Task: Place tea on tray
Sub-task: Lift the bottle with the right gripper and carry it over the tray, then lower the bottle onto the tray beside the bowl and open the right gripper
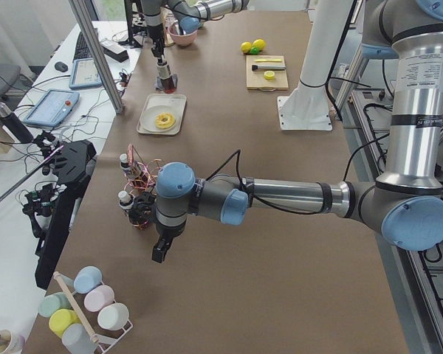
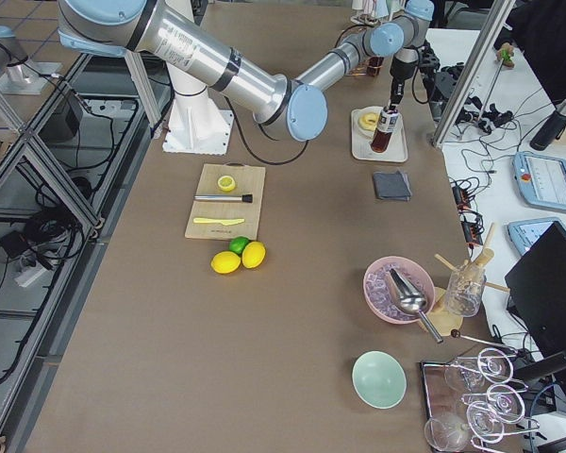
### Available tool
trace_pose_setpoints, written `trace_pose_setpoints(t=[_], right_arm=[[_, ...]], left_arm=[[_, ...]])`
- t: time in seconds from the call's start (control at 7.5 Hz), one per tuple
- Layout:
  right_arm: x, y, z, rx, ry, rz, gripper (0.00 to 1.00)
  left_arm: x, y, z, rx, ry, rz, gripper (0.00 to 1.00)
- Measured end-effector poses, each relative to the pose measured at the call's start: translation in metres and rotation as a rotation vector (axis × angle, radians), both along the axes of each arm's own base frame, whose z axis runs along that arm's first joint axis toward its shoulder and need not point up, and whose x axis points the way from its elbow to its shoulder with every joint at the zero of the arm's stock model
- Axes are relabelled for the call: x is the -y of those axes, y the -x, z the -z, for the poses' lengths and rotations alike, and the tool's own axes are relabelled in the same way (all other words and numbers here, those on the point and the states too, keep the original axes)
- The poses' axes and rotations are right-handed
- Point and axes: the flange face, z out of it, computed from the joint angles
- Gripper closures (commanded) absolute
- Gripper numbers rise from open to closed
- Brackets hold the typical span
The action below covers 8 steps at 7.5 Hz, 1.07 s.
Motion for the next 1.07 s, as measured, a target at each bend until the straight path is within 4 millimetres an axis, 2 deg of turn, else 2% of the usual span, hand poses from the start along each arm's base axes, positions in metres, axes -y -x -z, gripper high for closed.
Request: trace_pose_setpoints(t=[0.13, 0.4, 0.8, 1.07], right_arm=[[0.005, 0.008, 0.004, 0.013, 0.000, -0.013, 1.00], [0.010, 0.026, -0.002, 0.028, -0.012, -0.016, 1.00], [0.001, 0.052, -0.004, 0.018, -0.042, 0.000, 1.00], [-0.005, 0.058, 0.000, 0.013, -0.073, 0.011, 1.00]], left_arm=[[0.005, 0.000, 0.001, 0.000, -0.002, 0.000, 0.02], [0.010, 0.000, 0.004, 0.000, -0.006, 0.000, 0.02], [0.011, 0.000, 0.005, 0.000, -0.009, 0.000, 0.02], [0.012, 0.000, 0.005, 0.000, -0.011, 0.000, 0.02]])
